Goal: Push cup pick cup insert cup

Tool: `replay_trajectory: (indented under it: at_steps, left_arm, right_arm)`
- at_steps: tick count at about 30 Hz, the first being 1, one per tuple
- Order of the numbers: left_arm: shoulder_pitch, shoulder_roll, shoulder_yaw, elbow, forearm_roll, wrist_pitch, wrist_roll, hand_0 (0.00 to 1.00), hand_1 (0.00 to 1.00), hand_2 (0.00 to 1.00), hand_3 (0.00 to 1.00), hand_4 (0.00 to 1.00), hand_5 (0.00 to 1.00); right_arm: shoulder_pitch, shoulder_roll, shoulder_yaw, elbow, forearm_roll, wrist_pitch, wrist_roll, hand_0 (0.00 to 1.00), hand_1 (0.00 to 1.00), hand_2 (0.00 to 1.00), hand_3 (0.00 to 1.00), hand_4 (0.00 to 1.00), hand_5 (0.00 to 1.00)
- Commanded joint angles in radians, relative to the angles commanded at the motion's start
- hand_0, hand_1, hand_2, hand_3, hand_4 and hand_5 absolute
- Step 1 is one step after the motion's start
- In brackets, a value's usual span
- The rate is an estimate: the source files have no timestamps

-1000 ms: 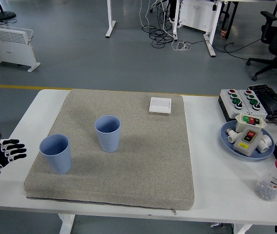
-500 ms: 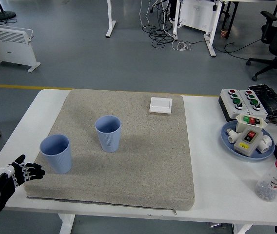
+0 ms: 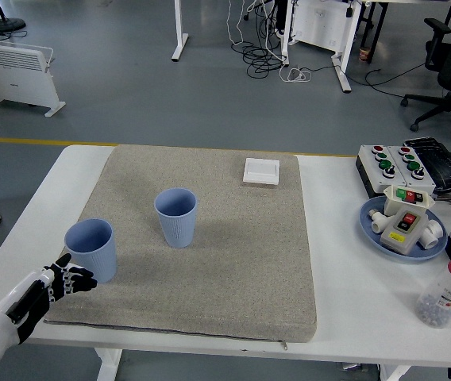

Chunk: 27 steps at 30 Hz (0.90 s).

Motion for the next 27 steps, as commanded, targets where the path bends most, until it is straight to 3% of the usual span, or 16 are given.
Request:
replay_trajectory:
  at_steps: [9, 18, 27]
  left_arm:
    - [-0.07, 0.01, 0.068, 0.048, 0.01, -0.001, -0.003, 0.749, 0.655, 0.567, 0.527, 0.67, 0.998]
    - [-0.073, 0.014, 0.072, 0.092, 0.023, -0.004, -0.011, 0.755, 0.655, 0.569, 0.527, 0.676, 0.998]
    - [-0.105, 0.033, 0.121, 0.134, 0.037, -0.002, -0.065, 0.768, 0.656, 0.567, 0.526, 0.677, 0.998]
  right_arm:
    - [-0.004, 0.001, 0.0, 0.0, -0.003, -0.001, 0.0, 0.726, 0.654, 0.673, 0.589, 0.134, 0.493]
    - [-0.008, 0.0, -0.002, 0.0, -0.008, -0.002, -0.001, 0.726, 0.654, 0.673, 0.589, 0.133, 0.493]
    - [-0.009, 0.003, 0.002, 0.0, -0.018, -0.002, -0.002, 0.726, 0.654, 0.673, 0.589, 0.132, 0.492]
